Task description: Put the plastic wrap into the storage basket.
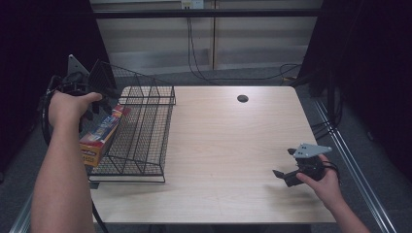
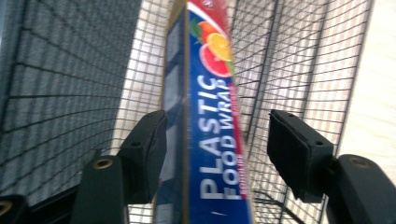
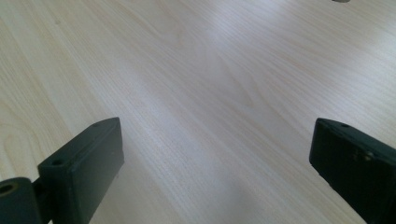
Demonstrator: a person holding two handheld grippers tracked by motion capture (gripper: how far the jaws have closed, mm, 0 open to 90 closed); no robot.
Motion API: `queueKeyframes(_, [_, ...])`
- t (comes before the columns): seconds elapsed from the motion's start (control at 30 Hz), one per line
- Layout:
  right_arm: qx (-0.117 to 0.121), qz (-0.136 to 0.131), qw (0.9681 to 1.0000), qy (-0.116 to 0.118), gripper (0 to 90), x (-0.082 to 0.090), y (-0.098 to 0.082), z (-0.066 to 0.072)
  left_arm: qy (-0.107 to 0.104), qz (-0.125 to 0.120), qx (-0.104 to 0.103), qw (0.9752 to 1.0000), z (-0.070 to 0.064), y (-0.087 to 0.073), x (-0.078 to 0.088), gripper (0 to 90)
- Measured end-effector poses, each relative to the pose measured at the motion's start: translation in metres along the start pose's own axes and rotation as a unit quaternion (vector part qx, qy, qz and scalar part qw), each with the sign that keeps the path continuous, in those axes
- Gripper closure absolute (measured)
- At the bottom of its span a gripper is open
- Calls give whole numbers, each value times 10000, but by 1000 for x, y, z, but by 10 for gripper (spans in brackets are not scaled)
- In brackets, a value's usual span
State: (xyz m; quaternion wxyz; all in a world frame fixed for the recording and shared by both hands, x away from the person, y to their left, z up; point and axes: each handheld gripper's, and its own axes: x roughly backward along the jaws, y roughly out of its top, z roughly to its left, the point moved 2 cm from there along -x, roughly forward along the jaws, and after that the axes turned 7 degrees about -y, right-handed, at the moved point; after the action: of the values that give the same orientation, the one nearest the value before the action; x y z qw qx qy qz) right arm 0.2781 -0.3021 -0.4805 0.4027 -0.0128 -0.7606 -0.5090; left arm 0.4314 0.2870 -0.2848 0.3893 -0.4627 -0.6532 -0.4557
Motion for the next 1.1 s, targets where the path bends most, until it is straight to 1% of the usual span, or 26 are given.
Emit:
queueKeyframes(0.07, [13,8,10000,-17,29,0,0,0,-103,-35,-45,9999,-3,-1,1,377])
queueKeyframes(0.13, [15,20,10000,-25,29,1,-1,0,-226,-60,-24,9997,-7,-3,0,369])
queueKeyframes(0.17, [-6,16,10000,-12,29,1,-1,1,-244,-94,-45,9996,-9,-4,1,359])
queueKeyframes(0.2, [12,3,10000,-35,29,2,-1,0,-251,-113,-120,9995,-10,-4,1,347])
queueKeyframes(0.27, [3,-12,10000,-25,29,2,-1,0,-368,-180,-164,9990,-14,-5,1,320])
queueKeyframes(0.3, [-20,-11,10000,-26,29,2,-1,-1,-436,-215,-138,9987,-16,-6,1,311])
queueKeyframes(0.33, [-33,-5,10000,-49,29,2,-2,-2,-436,-221,-245,9985,-17,-7,1,299])
queueKeyframes(0.37, [-53,-12,10000,-32,29,3,-2,-2,-439,-230,-246,9985,-19,-8,1,295])
queueKeyframes(0.43, [-65,-11,10000,-67,29,3,-2,-3,-525,-262,-299,9978,-23,-9,1,284])
queueKeyframes(0.47, [-61,-3,10000,-64,29,3,-2,-3,-575,-264,-400,9972,-24,-10,1,274])
queueKeyframes(0.5, [-58,-5,10000,-75,29,3,-2,-3,-645,-302,-421,9966,-26,-12,0,261])
queueKeyframes(0.53, [-59,3,9999,-82,29,4,-2,-3,-653,-356,-448,9962,-28,-13,0,252])
queueKeyframes(0.6, [-59,-1,10000,-61,29,4,-3,-3,-671,-357,-567,9955,-33,-16,-1,253])
queueKeyframes(0.63, [-66,7,10000,-44,29,4,-3,-2,-686,-372,-583,9952,-35,-17,-2,250])
queueKeyframes(0.7, [-59,-1,10000,-35,29,4,-3,-2,-703,-367,-654,9947,-40,-20,-4,241])
queueKeyframes(0.77, [-48,2,10000,-55,29,4,-3,-2,-747,-328,-780,9936,-45,-22,-4,237])
queueKeyframes(0.8, [-44,1,10000,-57,29,4,-2,-2,-778,-363,-774,9933,-48,-23,-5,234])
queueKeyframes(0.83, [-40,-5,10000,-57,29,4,-2,-1,-803,-350,-824,9927,-51,-24,-6,228])
queueKeyframes(0.87, [-38,0,10000,-48,29,4,-2,-1,-795,-309,-947,9918,-54,-25,-6,220])
queueKeyframes(0.97, [-42,22,10000,-38,29,4,-3,0,-883,-299,-1045,9901,-64,-27,-8,209])
queueKeyframes(1.03, [-45,-3,10000,-55,29,5,-3,-1,-938,-290,-1143,9886,-70,-29,-10,202])
queueKeyframes(1.1, [-48,-7,10000,-65,29,5,-3,-1,-950,-274,-1224,9875,-76,-31,-12,202])
